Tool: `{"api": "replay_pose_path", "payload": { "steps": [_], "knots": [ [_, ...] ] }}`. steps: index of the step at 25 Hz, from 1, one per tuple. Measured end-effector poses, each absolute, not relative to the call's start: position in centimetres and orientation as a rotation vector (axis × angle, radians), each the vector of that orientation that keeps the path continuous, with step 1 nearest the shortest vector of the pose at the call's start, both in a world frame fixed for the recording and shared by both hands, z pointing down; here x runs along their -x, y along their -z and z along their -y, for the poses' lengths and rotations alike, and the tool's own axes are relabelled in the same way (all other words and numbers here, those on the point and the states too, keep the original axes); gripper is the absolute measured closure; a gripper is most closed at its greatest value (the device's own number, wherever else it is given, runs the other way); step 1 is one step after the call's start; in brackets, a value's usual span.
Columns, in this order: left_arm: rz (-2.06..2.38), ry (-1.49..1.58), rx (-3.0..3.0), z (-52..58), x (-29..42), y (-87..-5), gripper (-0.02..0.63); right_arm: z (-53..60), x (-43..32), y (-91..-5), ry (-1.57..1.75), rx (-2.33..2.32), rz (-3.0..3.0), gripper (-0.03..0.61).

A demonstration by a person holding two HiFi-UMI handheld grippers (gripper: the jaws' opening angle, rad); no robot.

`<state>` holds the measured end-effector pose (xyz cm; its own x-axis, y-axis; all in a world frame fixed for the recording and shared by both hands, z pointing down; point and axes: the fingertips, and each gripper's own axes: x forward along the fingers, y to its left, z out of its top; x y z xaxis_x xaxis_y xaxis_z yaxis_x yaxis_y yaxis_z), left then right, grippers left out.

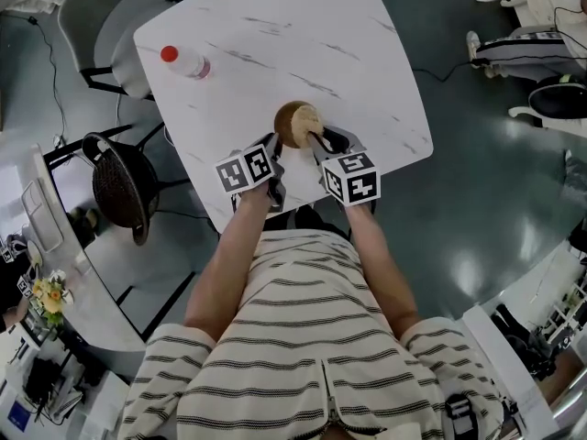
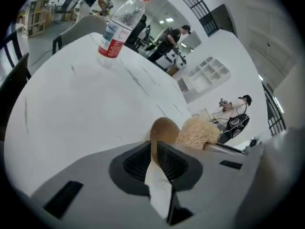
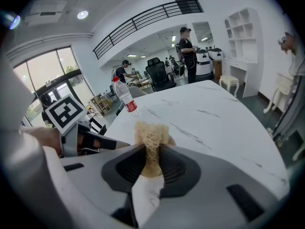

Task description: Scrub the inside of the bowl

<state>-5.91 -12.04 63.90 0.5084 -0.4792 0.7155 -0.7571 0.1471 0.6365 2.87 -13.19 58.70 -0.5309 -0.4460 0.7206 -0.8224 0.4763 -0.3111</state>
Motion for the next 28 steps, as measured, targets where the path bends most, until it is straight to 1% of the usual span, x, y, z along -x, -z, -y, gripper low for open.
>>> {"api": "replay_pose_path", "payload": {
  "steps": [26, 28],
  "knots": [
    [1.080, -0.243, -1.409, 12.3, 5.6, -65.7, 0.577, 13.5, -2.8, -60.3, -0.907, -1.017, 2.135, 0.486],
    [1.078, -0.239, -1.407, 12.4, 5.5, -65.7, 0.584, 13.5, -2.8, -60.4, -0.906, -1.014, 2.132, 0.486]
  ]
}}
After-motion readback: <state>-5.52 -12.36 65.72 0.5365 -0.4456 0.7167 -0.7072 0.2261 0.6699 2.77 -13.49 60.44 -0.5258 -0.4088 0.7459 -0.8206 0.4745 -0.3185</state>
